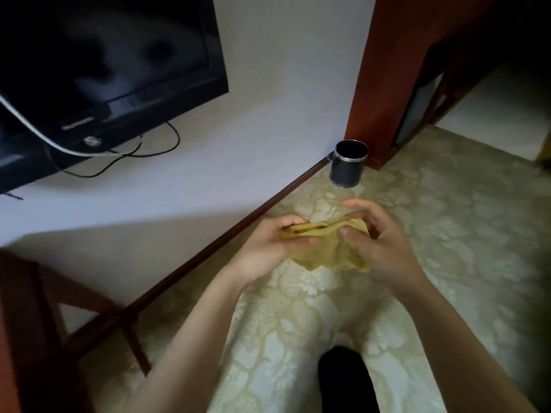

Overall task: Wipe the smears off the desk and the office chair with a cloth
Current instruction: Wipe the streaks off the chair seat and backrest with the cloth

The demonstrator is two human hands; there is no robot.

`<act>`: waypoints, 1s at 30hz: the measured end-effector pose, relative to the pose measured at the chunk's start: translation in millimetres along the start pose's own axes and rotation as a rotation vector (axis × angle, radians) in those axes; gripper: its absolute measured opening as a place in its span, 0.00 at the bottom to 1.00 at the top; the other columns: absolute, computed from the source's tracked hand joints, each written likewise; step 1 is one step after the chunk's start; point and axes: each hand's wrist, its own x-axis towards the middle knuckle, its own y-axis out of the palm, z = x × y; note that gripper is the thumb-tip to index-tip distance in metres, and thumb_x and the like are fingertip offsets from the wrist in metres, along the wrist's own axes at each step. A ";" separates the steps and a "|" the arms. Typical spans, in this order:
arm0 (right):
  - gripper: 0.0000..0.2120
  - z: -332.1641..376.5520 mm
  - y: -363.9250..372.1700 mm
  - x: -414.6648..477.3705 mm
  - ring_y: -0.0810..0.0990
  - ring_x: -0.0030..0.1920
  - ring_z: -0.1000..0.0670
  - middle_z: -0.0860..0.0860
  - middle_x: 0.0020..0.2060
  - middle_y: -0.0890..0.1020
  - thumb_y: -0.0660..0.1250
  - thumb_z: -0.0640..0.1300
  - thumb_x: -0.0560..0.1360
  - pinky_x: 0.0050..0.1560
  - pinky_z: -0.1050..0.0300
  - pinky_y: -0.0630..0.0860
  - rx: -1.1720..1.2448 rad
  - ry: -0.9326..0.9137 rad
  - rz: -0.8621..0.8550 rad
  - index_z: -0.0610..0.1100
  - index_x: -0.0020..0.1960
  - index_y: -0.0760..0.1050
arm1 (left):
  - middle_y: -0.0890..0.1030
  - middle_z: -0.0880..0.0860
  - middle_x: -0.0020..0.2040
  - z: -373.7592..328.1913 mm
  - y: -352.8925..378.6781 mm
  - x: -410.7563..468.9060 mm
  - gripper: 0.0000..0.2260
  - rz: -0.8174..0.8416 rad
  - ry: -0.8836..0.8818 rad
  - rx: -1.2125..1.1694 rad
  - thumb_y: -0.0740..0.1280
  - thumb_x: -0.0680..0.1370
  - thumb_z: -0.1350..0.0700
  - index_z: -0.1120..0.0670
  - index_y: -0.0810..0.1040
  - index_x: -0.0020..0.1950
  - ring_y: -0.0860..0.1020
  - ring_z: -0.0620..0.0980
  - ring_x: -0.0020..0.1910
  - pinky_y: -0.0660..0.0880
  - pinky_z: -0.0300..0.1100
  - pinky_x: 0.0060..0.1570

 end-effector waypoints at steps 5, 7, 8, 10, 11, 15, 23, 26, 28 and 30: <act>0.21 -8.6 -41.8 104.2 0.79 0.45 0.59 0.59 0.45 0.81 0.70 0.31 0.70 0.43 0.69 0.74 -0.031 -0.049 0.075 0.53 0.55 0.76 | 0.78 0.44 0.35 -22.7 1.6 106.5 0.09 -0.106 0.017 0.073 0.71 0.73 0.64 0.50 0.80 0.41 0.74 0.41 0.38 0.69 0.33 0.41; 0.25 -7.0 -51.9 152.8 0.78 0.50 0.62 0.63 0.49 0.80 0.72 0.32 0.68 0.46 0.71 0.74 -0.069 -0.057 0.148 0.56 0.58 0.74 | 0.77 0.45 0.35 -35.8 -7.7 140.8 0.08 -0.176 0.015 0.052 0.70 0.73 0.65 0.52 0.79 0.42 0.74 0.41 0.38 0.69 0.34 0.40; 0.27 -5.0 -53.9 174.6 0.78 0.51 0.63 0.64 0.50 0.79 0.73 0.34 0.68 0.47 0.71 0.74 -0.076 -0.053 0.189 0.57 0.60 0.73 | 0.77 0.45 0.35 -41.7 -14.3 152.4 0.08 -0.205 0.025 0.033 0.69 0.74 0.66 0.53 0.79 0.42 0.74 0.42 0.37 0.69 0.33 0.40; 0.28 -0.3 -52.7 216.5 0.78 0.51 0.62 0.64 0.50 0.79 0.74 0.36 0.68 0.47 0.70 0.74 -0.069 -0.025 0.282 0.58 0.61 0.72 | 0.77 0.48 0.36 -51.6 -30.9 170.1 0.06 -0.260 0.047 0.006 0.68 0.74 0.67 0.57 0.78 0.44 0.74 0.44 0.37 0.70 0.34 0.39; 0.27 1.3 -49.2 234.2 0.79 0.50 0.62 0.64 0.49 0.80 0.75 0.38 0.68 0.46 0.70 0.74 -0.076 -0.016 0.334 0.58 0.61 0.72 | 0.77 0.50 0.38 -54.5 -39.3 175.8 0.05 -0.291 0.056 0.003 0.68 0.74 0.68 0.59 0.78 0.46 0.75 0.45 0.38 0.71 0.35 0.39; 0.16 -1.7 -22.7 290.3 0.82 0.49 0.57 0.57 0.47 0.83 0.74 0.40 0.69 0.46 0.65 0.76 -0.063 -0.019 0.482 0.52 0.54 0.77 | 0.78 0.52 0.39 -54.7 -78.7 187.4 0.04 -0.411 0.041 0.009 0.68 0.74 0.66 0.62 0.77 0.48 0.76 0.44 0.39 0.72 0.34 0.39; 0.10 -10.6 49.8 347.6 0.81 0.43 0.56 0.56 0.40 0.82 0.70 0.39 0.72 0.43 0.65 0.77 -0.092 -0.074 0.619 0.55 0.45 0.78 | 0.80 0.45 0.45 -29.1 -149.4 208.1 0.07 -0.385 -0.177 0.321 0.73 0.72 0.49 0.43 0.78 0.49 0.77 0.39 0.46 0.73 0.30 0.43; 0.10 -9.0 76.7 368.6 0.81 0.45 0.56 0.57 0.41 0.81 0.71 0.40 0.71 0.44 0.62 0.77 -0.097 -0.075 0.585 0.55 0.45 0.77 | 0.81 0.46 0.45 -31.2 -171.5 224.7 0.04 -0.407 -0.082 0.339 0.70 0.75 0.52 0.50 0.80 0.48 0.78 0.42 0.48 0.70 0.27 0.48; 0.09 -7.7 87.1 382.4 0.81 0.46 0.54 0.55 0.43 0.81 0.71 0.41 0.71 0.44 0.58 0.78 -0.052 -0.041 0.531 0.55 0.45 0.78 | 0.81 0.50 0.43 -34.5 -183.0 237.8 0.04 -0.439 -0.032 0.309 0.68 0.77 0.54 0.54 0.80 0.47 0.78 0.48 0.45 0.71 0.34 0.45; 0.07 -6.8 90.8 397.2 0.82 0.47 0.52 0.52 0.45 0.82 0.71 0.44 0.72 0.44 0.56 0.78 -0.011 -0.001 0.490 0.56 0.46 0.78 | 0.80 0.52 0.43 -36.9 -192.0 253.8 0.05 -0.454 0.010 0.273 0.65 0.79 0.55 0.55 0.79 0.47 0.78 0.49 0.42 0.72 0.34 0.41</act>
